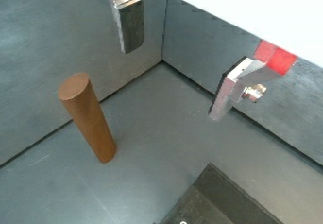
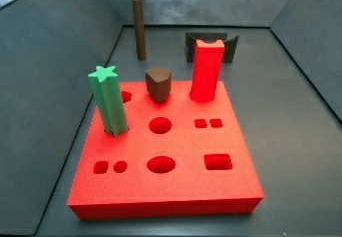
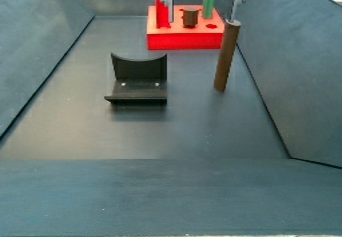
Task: Pick up the oval object. Move up. Move to above the board. Insert the oval object.
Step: Pick up the oval object.
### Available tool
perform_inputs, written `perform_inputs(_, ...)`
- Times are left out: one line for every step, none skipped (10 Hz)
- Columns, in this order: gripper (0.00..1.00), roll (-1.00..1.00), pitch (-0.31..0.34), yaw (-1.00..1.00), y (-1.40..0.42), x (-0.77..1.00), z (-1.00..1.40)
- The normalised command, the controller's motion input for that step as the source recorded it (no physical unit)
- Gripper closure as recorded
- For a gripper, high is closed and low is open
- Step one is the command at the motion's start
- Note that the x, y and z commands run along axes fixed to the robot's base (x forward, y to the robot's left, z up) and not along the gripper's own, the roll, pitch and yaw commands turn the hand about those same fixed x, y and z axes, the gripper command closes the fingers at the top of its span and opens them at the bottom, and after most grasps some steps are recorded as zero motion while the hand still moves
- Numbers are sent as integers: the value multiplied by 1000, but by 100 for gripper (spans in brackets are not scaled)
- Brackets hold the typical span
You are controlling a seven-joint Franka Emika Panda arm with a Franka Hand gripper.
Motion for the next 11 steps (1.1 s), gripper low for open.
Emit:
perform_inputs(0,0,-3,234,-120,-231,0)
perform_inputs(0,0,-101,766,-380,-374,46)
perform_inputs(0,10,-113,860,-351,-329,3)
perform_inputs(0,69,-117,877,-249,-337,31)
perform_inputs(0,114,-110,803,-309,-426,0)
perform_inputs(0,40,-159,454,-391,-691,-143)
perform_inputs(0,-81,-203,371,-400,-703,0)
perform_inputs(0,27,-81,109,-520,-14,-209)
perform_inputs(0,69,-24,0,-234,29,-460)
perform_inputs(0,116,-29,0,-131,11,-620)
perform_inputs(0,114,0,-80,0,54,-674)
